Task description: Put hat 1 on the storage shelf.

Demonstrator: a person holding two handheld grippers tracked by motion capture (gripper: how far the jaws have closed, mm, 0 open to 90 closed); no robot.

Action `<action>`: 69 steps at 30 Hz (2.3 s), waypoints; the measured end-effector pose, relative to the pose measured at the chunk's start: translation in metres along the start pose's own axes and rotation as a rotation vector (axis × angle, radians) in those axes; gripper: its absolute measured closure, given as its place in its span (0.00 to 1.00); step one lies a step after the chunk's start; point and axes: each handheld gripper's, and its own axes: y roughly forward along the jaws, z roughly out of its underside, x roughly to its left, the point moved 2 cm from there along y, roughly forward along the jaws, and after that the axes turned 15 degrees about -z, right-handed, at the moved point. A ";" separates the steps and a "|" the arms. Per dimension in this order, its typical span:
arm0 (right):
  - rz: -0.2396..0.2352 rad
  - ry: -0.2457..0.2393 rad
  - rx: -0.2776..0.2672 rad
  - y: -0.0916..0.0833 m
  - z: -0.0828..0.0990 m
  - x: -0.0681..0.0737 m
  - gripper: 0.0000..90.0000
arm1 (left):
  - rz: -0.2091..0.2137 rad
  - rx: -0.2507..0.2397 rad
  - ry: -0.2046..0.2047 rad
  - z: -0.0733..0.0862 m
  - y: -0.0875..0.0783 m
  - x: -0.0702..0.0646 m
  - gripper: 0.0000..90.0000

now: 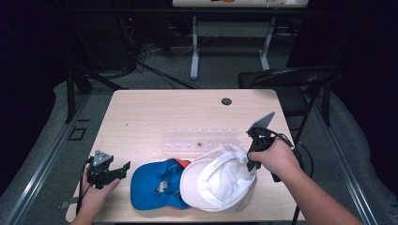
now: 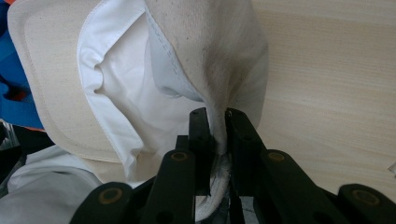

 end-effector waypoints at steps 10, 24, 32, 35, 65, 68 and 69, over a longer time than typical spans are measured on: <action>-0.030 0.027 0.006 -0.009 -0.003 0.007 0.91 | 0.003 -0.003 0.004 0.000 -0.001 0.000 0.30; -0.093 0.017 0.015 -0.031 -0.004 0.021 0.91 | 0.009 0.003 0.002 0.000 0.000 0.000 0.32; -0.089 0.023 -0.013 -0.047 -0.002 0.035 0.91 | 0.012 0.005 0.010 0.000 0.000 -0.001 0.33; -0.092 0.021 0.003 -0.053 0.000 0.039 0.91 | 0.012 0.004 0.003 0.000 0.000 -0.001 0.33; -0.614 -0.003 -0.067 -0.083 0.014 0.065 0.91 | 0.018 -0.022 0.000 -0.002 -0.004 -0.003 0.36; -0.624 -0.018 -0.075 -0.087 0.013 0.065 0.91 | 0.022 -0.029 -0.003 -0.003 -0.007 -0.003 0.36; -0.625 -0.021 -0.077 -0.089 0.012 0.066 0.91 | 0.022 -0.030 -0.002 -0.003 -0.007 -0.003 0.36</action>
